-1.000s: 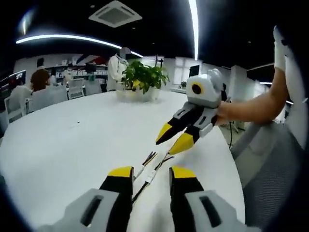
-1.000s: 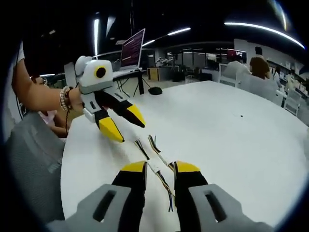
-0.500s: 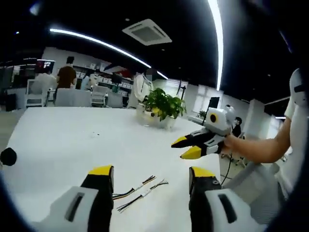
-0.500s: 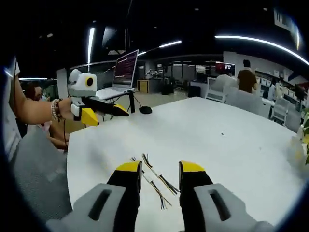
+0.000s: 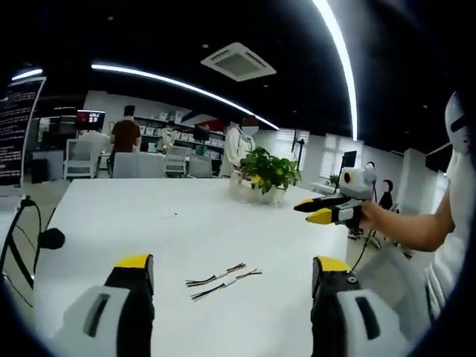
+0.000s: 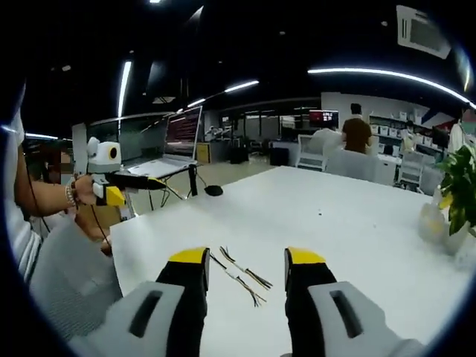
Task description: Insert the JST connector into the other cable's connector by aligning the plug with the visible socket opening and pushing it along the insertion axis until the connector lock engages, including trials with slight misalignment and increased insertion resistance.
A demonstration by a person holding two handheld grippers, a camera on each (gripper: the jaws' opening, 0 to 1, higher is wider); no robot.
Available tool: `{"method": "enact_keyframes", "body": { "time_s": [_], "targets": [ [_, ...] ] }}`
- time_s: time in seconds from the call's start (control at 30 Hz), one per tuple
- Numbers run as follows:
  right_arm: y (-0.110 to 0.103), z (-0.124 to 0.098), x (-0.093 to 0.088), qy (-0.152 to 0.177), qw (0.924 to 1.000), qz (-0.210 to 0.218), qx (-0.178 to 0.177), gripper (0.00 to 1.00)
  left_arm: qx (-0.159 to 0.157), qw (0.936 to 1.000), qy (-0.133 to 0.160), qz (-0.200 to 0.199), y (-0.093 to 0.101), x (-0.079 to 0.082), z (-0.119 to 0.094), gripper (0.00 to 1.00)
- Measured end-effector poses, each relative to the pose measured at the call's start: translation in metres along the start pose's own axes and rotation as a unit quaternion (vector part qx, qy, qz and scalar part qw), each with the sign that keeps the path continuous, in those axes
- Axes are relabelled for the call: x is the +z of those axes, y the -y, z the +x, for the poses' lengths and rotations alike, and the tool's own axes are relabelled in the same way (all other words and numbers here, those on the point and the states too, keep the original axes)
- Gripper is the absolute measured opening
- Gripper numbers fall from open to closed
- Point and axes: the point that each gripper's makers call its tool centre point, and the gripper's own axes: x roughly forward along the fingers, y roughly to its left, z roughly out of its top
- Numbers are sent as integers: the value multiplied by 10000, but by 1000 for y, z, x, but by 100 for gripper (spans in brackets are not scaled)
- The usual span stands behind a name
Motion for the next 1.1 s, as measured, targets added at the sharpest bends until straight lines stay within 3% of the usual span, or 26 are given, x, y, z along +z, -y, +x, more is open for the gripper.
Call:
{"method": "enact_keyframes", "body": {
  "time_s": [0.17, 0.3, 0.47, 0.6, 0.67, 0.8, 0.97, 1.1],
  "targets": [
    [-3, -22, 6, 162, 9996, 87, -211, 43, 188, 9996, 115, -154, 4, 2, -24, 87],
    [-7, -36, 3, 179, 9992, 121, -349, 44, 332, 9992, 193, -53, 5, 3, -42, 88],
    [-10, -55, -11, 146, 9983, 219, -518, 45, 638, 9979, 108, 5, -4, -8, -64, 88],
    [-14, -66, -19, 63, 9981, 227, -573, 46, 664, 9976, 202, -87, -3, -12, -76, 88],
    [-16, -74, -23, 22, 9978, 234, -627, 46, 697, 9975, 91, -113, -2, -19, -82, 88],
    [-19, -85, -29, -28, 9972, 257, -703, 45, 766, 9970, 97, 2, 3, -25, -90, 86],
    [-27, -96, -40, -154, 9968, 281, -732, 46, 786, 9967, 138, -169, 10, -37, -94, 88],
    [-31, -99, -48, -200, 9964, 348, -745, 45, 923, 9956, -93, -155, 10, -52, -100, 87]
  ]
}}
